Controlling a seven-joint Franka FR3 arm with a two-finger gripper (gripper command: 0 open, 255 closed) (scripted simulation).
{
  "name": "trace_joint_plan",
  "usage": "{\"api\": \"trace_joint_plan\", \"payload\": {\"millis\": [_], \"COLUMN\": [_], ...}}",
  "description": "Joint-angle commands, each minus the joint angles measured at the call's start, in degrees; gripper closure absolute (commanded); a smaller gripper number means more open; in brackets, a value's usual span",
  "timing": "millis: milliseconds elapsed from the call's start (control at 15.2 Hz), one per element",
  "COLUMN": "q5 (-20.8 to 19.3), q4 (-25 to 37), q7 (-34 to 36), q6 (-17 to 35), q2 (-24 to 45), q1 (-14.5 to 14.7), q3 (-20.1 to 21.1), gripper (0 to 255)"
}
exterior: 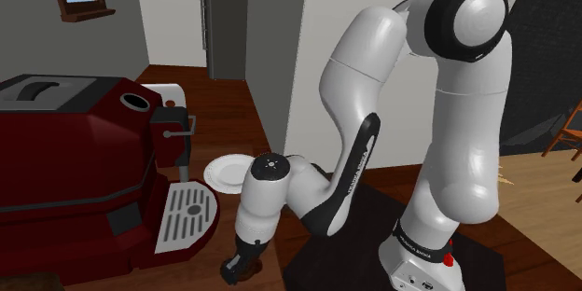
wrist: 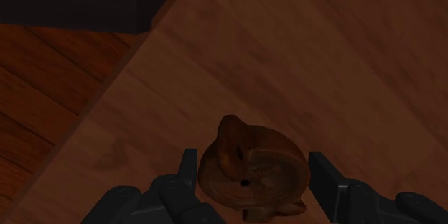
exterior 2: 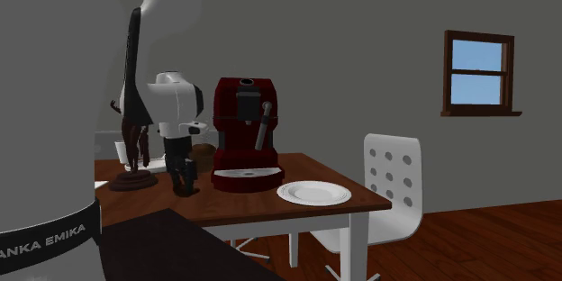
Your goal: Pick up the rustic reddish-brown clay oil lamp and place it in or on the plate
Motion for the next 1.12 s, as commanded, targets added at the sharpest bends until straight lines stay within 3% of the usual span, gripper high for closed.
{"api": "trace_joint_plan", "payload": {"millis": [0, 396, 660, 1056], "q5": [3.5, 16.6, 26.5, 27.0], "q4": [-0.8, -2.6, -3.2, -0.8], "q7": [-2.8, -12.9, -20.2, -31.0], "q6": [-0.9, -4.0, -6.3, -6.6], "q2": [-1.8, -8.2, -12.7, -10.7], "q1": [-2.1, -8.2, -10.5, -16.2], "q3": [2.6, 11.2, 15.3, 10.9], "gripper": [255, 255, 255, 255]}}
